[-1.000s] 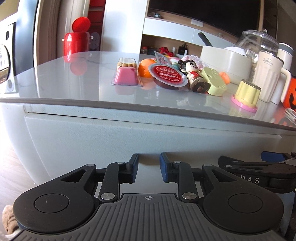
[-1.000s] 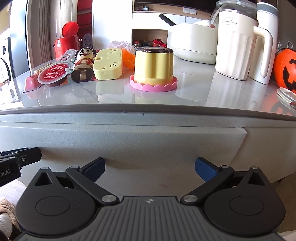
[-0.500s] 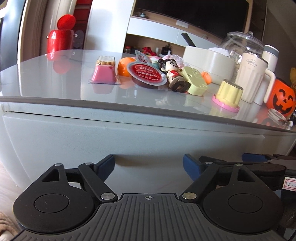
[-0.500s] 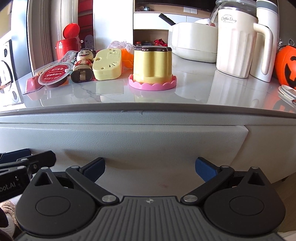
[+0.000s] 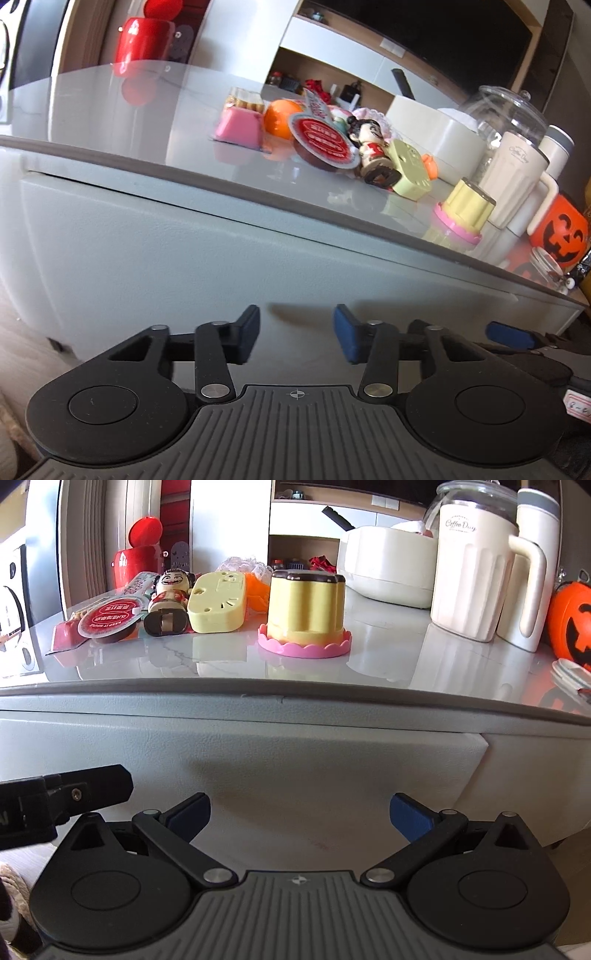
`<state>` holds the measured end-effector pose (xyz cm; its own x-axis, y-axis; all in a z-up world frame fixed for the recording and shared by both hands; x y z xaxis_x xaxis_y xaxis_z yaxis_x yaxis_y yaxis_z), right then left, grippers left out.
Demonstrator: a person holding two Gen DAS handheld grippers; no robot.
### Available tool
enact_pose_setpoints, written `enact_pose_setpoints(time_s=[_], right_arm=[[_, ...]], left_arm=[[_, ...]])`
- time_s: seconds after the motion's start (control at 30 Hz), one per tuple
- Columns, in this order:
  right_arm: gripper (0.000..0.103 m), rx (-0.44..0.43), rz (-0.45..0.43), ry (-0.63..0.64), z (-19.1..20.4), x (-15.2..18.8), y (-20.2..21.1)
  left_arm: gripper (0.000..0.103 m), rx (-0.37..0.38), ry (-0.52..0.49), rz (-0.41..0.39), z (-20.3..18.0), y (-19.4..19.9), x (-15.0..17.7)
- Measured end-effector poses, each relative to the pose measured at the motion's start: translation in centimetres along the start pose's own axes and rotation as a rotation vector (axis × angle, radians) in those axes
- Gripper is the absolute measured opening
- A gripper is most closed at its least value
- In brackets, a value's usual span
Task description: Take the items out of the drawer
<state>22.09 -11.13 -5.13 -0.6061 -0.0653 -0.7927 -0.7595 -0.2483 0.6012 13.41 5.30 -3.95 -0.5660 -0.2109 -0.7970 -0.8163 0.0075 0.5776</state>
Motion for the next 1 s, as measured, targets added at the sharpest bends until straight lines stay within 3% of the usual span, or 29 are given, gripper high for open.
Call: enact_pose_setpoints(time_s=[0.1,0.23,0.37,0.43,0.5,0.53,0.6,0.7,1.0], right_arm=[[0.103,-0.011,-0.012,-0.024,-0.1,-0.8,2.6],[0.103,-0.042,-0.013,-0.06,0.0,-1.5,7.9],[0.103,-0.064,0.041,-0.037,0.5,0.4,13.9],[0.103,-0.085,0.022,-0.052,0.5,2.3,16.9],[0.103,-0.067,-0.035,-0.086,0.1,4.3,18.8],[0.103,-0.045,-0.06,-0.084,0.0,5.6,19.2],[0.103,0.005,-0.035,-0.012,0.3,6.9,18.5],[0.103,0.013,-0.01,-0.047,-0.4,6.7,17.9],[0.103,-0.003,0.045,0.002,0.1,7.5,17.3]], left_arm=[[0.042,-0.079,-0.023,-0.006,0.6,3.5,0.0],[0.042,-0.167,-0.139,0.027,-0.8,9.3,1.1],[0.042,-0.191,-0.249,-0.022,-3.6,15.7,2.6],[0.042,-0.193,-0.26,-0.057,-4.7,17.4,4.1],[0.042,-0.183,-0.24,-0.032,-5.4,17.3,6.0],[0.042,-0.168,-0.24,0.016,-5.7,16.6,6.9],[0.044,-0.149,-0.225,0.064,-5.4,15.8,7.2],[0.043,-0.156,-0.215,0.068,-5.1,15.8,7.3],[0.043,-0.159,-0.227,0.072,-5.2,15.9,7.6]])
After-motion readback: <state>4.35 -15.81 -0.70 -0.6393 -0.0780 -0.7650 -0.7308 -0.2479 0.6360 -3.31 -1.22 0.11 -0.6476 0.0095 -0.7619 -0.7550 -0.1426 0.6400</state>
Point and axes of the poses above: each gripper's, at about its wrist camera, not at the fingertips, and y roughly against the way its jaws point, z to its left, x to its underside, the point moved 8 cm from there along -y, roughly the way its jaws point, and after that the axes turned 11 degrees about -y, right-handed, at the moved point
